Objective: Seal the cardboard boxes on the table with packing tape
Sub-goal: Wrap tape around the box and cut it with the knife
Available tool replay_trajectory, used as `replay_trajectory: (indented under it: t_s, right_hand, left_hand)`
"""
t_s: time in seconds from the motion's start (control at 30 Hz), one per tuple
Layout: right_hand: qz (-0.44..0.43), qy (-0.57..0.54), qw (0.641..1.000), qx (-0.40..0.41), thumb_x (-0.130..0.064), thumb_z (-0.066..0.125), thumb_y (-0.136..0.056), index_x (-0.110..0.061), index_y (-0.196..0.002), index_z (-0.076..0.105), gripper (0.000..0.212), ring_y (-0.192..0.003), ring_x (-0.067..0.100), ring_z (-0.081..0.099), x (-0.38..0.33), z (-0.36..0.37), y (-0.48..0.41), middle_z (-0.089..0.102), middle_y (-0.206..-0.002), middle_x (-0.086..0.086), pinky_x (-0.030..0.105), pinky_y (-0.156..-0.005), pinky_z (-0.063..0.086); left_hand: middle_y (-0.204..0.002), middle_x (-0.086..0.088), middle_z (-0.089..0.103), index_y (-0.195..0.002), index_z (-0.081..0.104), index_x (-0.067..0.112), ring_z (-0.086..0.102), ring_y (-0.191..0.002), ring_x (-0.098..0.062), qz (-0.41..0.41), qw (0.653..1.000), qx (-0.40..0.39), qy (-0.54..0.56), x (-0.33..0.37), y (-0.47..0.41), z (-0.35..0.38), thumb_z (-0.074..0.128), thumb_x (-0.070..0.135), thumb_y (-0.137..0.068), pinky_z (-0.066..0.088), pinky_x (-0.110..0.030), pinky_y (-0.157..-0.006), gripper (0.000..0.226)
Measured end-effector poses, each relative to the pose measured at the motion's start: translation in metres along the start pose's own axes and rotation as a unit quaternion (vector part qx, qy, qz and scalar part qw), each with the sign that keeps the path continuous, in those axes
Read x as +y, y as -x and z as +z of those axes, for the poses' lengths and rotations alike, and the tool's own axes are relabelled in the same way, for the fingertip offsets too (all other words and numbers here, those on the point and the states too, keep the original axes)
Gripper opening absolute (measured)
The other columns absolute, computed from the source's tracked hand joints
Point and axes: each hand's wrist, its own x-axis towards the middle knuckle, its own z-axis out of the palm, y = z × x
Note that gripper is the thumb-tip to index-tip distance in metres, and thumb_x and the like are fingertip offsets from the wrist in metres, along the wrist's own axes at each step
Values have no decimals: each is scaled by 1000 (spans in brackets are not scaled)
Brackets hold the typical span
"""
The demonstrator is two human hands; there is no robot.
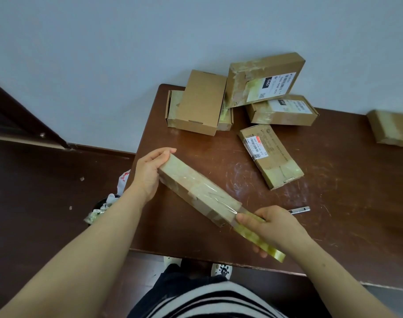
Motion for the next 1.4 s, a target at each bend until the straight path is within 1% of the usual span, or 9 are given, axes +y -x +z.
replay_trajectory:
  t_s: [0.2, 0.33, 0.37, 0.47, 0.6, 0.7, 0.9, 1.1, 1.4]
  right_hand:
    - [9, -119, 992, -29, -61, 60, -80, -5, -72, 60, 57, -43, 20, 60, 12, 3, -16, 68, -57, 9, 25, -53, 52]
    - [2, -156, 987, -45, -59, 66, -75, -6, -59, 61, 55, -40, 19, 56, 15, 1, -24, 66, -58, 17, 28, -54, 52]
    - [0, -153, 987, -48, -57, 66, -77, -7, -57, 61, 54, -39, 17, 56, 16, 0, -26, 66, -58, 16, 28, -54, 52]
    - [-8, -170, 982, -77, -54, 65, -79, -7, -58, 62, 52, -40, 20, 57, 18, 0, -28, 67, -58, 16, 24, -50, 50]
    - [-16, -195, 978, -79, -47, 64, -84, -8, -56, 60, 49, -35, 17, 55, 20, 2, -29, 64, -49, 9, 22, -46, 49]
    - [-9, -207, 977, -49, -43, 65, -87, -9, -57, 57, 46, -33, 13, 55, 22, 5, -32, 62, -45, 5, 18, -41, 44]
    - [-26, -214, 975, -60, -35, 62, -91, -10, -60, 56, 40, -35, 9, 54, 26, 8, -33, 62, -45, 1, 15, -42, 43]
    - [-34, -256, 955, -148, -7, 50, -94, 3, -91, 60, 14, -50, 21, 61, 29, 0, -33, 64, -64, 15, 26, -50, 51]
    - [-48, -242, 955, -166, -6, 51, -96, -2, -84, 60, 15, -55, 20, 64, 31, 0, -37, 68, -63, 10, 28, -54, 54]
  left_hand:
    - [-88, 2, 64, -91, 74, 18, 51, -91, -21, 4, 1000, -7, -13, 2, 3, -2, 54, 16, -95, 45, -28, -74, 21]
    - [-113, 3, 67, -109, 71, 25, 53, -115, -18, 40, 984, 12, -174, 9, 7, -2, 52, 24, -97, 38, -40, -106, 22]
    - [-123, 1, 64, -120, 66, 23, 49, -124, -19, 95, 942, 30, -320, 13, 7, -2, 51, 24, -97, 27, -43, -114, 27]
    - [-134, -5, 57, -141, 43, 15, 45, -131, -22, 290, 728, 2, -622, 15, 19, 27, 55, 7, -89, 9, -41, -119, 55]
    - [-111, -9, 67, -135, 53, 16, 54, -119, -26, 300, 651, -86, -691, -16, 68, 86, 31, 49, -96, 22, -42, -116, 56]
    - [-111, -9, 67, -118, 68, 15, 54, -120, -27, 309, 600, -81, -734, -21, 75, 98, 26, 49, -95, 25, -48, -114, 58]
    - [-72, 0, 66, -76, 71, 17, 62, -73, -22, 424, 599, -94, -672, -36, 75, 113, 38, 35, -96, 46, -36, -97, 42]
    - [-82, 0, 64, -85, 68, 18, 59, -81, -22, 405, 577, -138, -696, -33, 80, 106, 33, 52, -93, 44, -37, -96, 50]
    - [-76, 0, 62, -78, 66, 16, 58, -74, -22, 440, 542, -140, -702, -31, 77, 109, 40, 36, -90, 48, -35, -84, 35]
